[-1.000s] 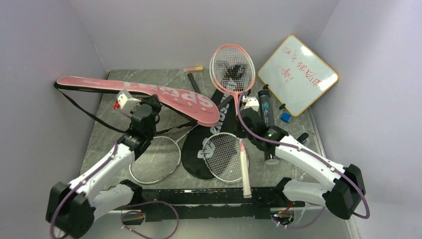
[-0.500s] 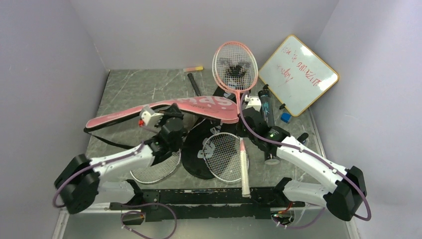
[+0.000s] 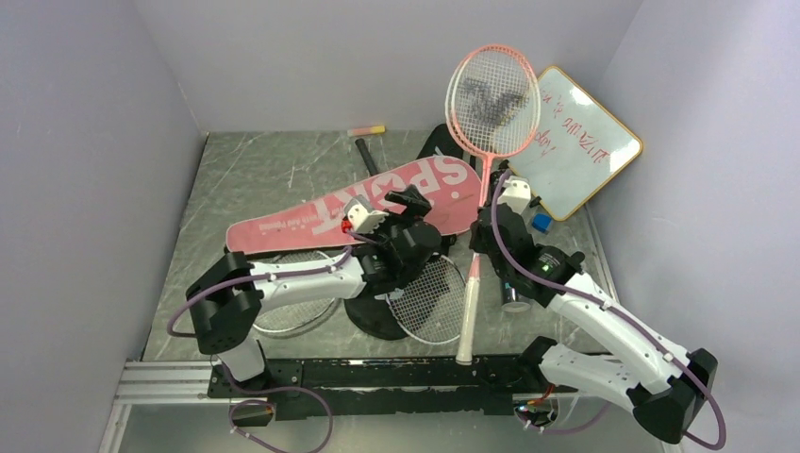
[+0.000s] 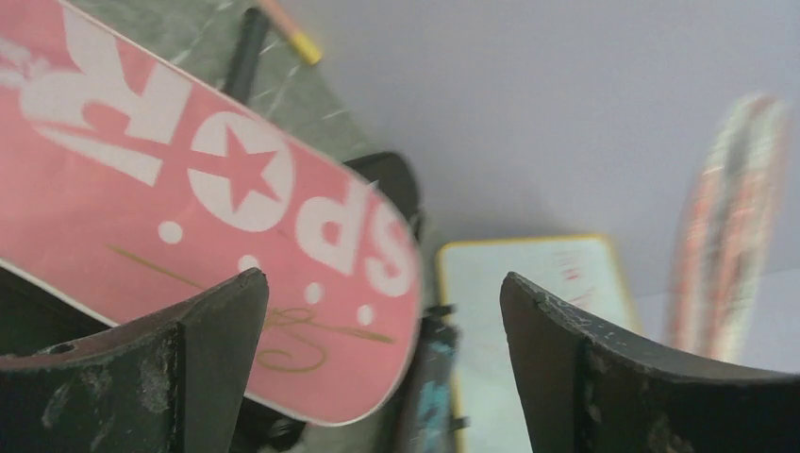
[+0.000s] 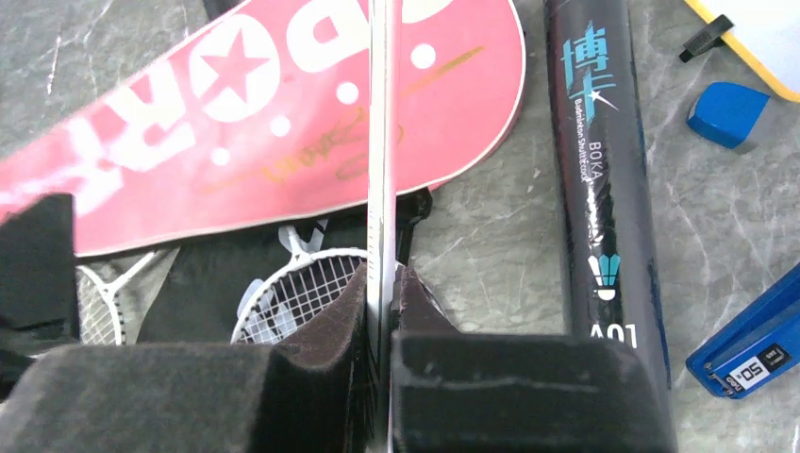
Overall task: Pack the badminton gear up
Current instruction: Adjust the racket bag at the center of the board, then adjust the racket in the racket bag.
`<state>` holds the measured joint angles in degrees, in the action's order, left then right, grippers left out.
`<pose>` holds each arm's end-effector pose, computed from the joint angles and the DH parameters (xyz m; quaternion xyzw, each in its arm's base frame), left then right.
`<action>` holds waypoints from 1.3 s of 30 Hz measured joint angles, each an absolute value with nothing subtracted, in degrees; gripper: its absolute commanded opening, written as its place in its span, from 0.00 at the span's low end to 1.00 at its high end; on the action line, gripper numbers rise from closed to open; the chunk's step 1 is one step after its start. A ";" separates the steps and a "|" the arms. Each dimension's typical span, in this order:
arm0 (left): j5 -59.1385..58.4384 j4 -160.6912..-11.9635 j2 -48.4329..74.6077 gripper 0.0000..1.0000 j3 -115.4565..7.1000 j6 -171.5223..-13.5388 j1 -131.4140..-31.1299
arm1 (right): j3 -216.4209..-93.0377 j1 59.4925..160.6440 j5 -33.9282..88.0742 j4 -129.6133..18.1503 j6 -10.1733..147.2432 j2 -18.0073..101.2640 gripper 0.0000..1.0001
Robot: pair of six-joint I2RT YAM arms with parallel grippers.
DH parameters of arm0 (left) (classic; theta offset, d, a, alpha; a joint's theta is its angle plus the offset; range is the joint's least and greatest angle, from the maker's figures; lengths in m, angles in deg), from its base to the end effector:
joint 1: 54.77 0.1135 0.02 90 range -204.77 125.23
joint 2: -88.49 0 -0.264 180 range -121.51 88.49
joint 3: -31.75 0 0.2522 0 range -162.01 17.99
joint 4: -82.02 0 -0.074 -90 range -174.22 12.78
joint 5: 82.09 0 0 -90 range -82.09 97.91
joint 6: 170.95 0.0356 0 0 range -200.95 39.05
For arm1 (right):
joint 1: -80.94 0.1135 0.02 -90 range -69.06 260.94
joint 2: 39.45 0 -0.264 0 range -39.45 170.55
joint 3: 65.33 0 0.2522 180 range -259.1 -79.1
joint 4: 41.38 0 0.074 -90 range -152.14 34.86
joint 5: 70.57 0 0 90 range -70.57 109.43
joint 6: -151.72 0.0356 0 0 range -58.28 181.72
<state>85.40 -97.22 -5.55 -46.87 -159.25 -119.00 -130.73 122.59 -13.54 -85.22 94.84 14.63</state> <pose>0.1879 -0.3093 0.2870 -0.4494 0.5729 -0.2829 0.6244 0.1623 0.1184 0.3210 0.0735 0.8486 0.0823 0.5174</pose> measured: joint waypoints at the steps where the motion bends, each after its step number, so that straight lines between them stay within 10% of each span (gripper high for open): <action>1: 84.33 -92.12 -6.07 0.97 -47.63 -161.59 -119.13 | -130.80 122.59 -13.78 -85.31 94.89 14.35 0.00; 7: 76.99 -68.67 -6.88 0.97 -53.56 -157.70 -118.82 | -130.80 122.59 -14.15 -86.36 94.93 12.27 0.00; 19: 37.71 -73.61 10.76 0.97 -40.07 -97.38 -109.51 | -131.23 122.59 -13.45 -88.81 94.08 8.84 0.00; 28: 15.38 -64.93 -12.91 0.96 -53.45 -75.98 -102.91 | -133.18 122.59 -12.86 -91.52 93.34 7.86 0.00; 39: 14.83 -61.85 -20.36 0.80 -57.25 -62.54 -100.40 | -134.84 122.59 -11.59 -92.46 91.35 6.98 0.00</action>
